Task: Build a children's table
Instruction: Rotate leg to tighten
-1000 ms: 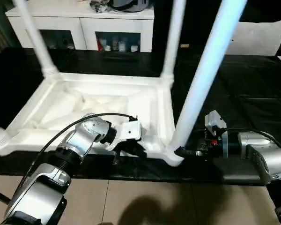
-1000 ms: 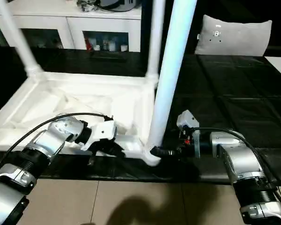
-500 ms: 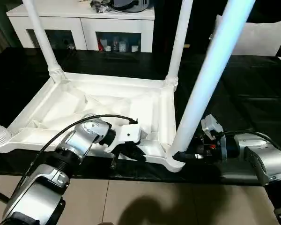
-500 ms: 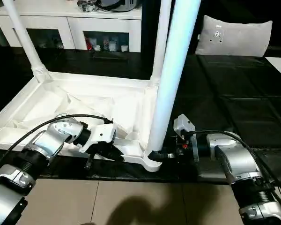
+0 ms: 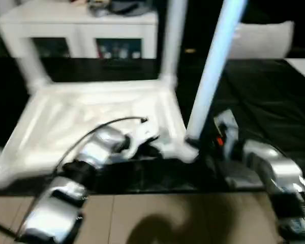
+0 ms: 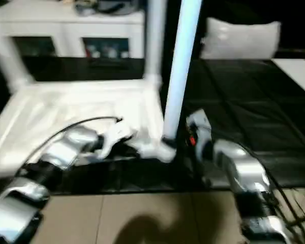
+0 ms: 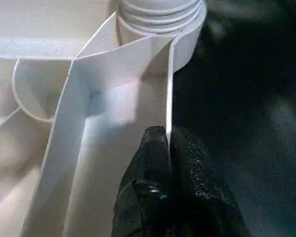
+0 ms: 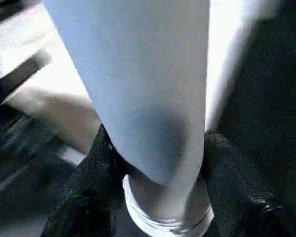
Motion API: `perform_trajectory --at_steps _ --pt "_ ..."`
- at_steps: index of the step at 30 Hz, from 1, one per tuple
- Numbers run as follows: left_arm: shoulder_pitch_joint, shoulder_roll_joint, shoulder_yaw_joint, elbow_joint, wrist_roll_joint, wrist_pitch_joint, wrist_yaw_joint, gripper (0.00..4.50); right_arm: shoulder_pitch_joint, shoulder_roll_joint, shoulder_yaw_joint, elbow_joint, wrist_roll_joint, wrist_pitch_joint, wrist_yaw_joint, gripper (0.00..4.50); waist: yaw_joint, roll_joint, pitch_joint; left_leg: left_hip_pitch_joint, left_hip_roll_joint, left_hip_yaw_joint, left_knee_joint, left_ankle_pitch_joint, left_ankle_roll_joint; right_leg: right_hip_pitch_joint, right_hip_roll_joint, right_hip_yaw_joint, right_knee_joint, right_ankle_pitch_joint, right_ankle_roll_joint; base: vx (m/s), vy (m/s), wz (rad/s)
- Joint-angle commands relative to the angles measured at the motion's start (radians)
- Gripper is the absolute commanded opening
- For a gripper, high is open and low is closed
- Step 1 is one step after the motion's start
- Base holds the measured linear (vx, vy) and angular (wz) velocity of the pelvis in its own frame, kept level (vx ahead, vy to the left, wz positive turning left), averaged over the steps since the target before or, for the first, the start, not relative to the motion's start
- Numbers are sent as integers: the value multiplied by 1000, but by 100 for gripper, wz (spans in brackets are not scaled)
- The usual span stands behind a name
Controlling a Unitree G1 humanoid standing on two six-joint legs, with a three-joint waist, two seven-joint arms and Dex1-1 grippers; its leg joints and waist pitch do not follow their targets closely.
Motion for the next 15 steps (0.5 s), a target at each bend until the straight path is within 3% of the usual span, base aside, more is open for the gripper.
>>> perform_trajectory --at_steps 1,3,5,11,15 --pt "-21 -65 12 21 -29 35 94 0 -30 69 6 86 4 36 -121 206 3 -14 -56 -11 4 -5 -65 -178 35 52 -60 34 -104 -538 -46 0 0 0" --pt "-29 -84 24 33 -33 39 132 0 -41 85 -3 110 0 -4 -157 206 -2 -15 -54 -11 2 -3 -65 -181 54 51 -57 34 -110 -540 -43 0 0 0" --pt "-36 -128 49 41 -38 25 194 0 -53 123 -21 131 -6 -80 -207 258 -4 -13 -57 -12 5 -3 -65 -174 61 51 -59 35 -107 -523 -51 0 0 0" --pt "-22 -119 27 15 -13 11 178 0 -31 125 -23 77 1 -71 -159 314 1 -13 -60 -18 14 -5 -71 -128 87 59 -59 45 -85 -393 -100 0 0 0" --pt "-9 -92 8 15 1 -28 154 0 -12 79 -12 67 3 -115 -100 334 8 -14 -61 -18 16 -4 -71 -124 90 62 -62 48 -83 -385 -104 0 0 0"
